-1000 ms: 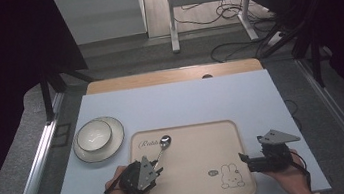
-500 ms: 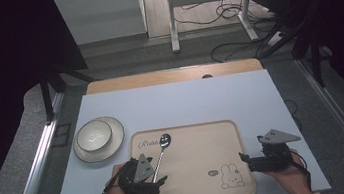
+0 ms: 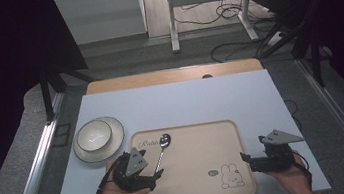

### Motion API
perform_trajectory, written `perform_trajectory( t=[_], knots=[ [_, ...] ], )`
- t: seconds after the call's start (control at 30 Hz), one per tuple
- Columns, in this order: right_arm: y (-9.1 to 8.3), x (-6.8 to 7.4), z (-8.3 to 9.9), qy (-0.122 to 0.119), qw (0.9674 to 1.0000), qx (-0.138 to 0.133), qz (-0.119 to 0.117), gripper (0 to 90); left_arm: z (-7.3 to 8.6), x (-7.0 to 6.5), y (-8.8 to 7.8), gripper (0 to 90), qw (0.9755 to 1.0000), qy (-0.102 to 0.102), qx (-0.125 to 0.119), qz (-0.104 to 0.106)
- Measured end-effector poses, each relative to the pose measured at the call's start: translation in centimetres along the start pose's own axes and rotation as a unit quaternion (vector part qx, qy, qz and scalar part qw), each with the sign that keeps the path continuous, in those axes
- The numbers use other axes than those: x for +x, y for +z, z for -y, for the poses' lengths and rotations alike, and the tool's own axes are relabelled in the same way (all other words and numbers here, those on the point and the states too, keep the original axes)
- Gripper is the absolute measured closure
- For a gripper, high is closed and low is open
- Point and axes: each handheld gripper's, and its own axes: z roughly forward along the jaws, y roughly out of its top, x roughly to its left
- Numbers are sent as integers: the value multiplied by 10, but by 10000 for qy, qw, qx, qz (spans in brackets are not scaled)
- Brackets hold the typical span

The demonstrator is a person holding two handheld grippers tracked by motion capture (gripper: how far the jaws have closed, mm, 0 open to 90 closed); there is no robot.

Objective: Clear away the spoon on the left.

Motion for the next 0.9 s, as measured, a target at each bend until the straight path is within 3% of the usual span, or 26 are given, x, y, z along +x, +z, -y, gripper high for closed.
perform_trajectory(
  t=[0.33, 0.6, 0.9],
  knots=[
    [-5, 3, 2, -95, 10000, -17, 7, 121, 6, 7, -15, 194, 9996, -34, -75, -275],
    [-10, 6, 2, -156, 9999, -41, 31, 121, 22, 19, -40, 201, 9979, -226, -175, -582],
    [-6, 4, 2, -152, 9999, 22, 3, 121, 49, 40, -60, 221, 9949, -422, -124, -905]
  ],
)
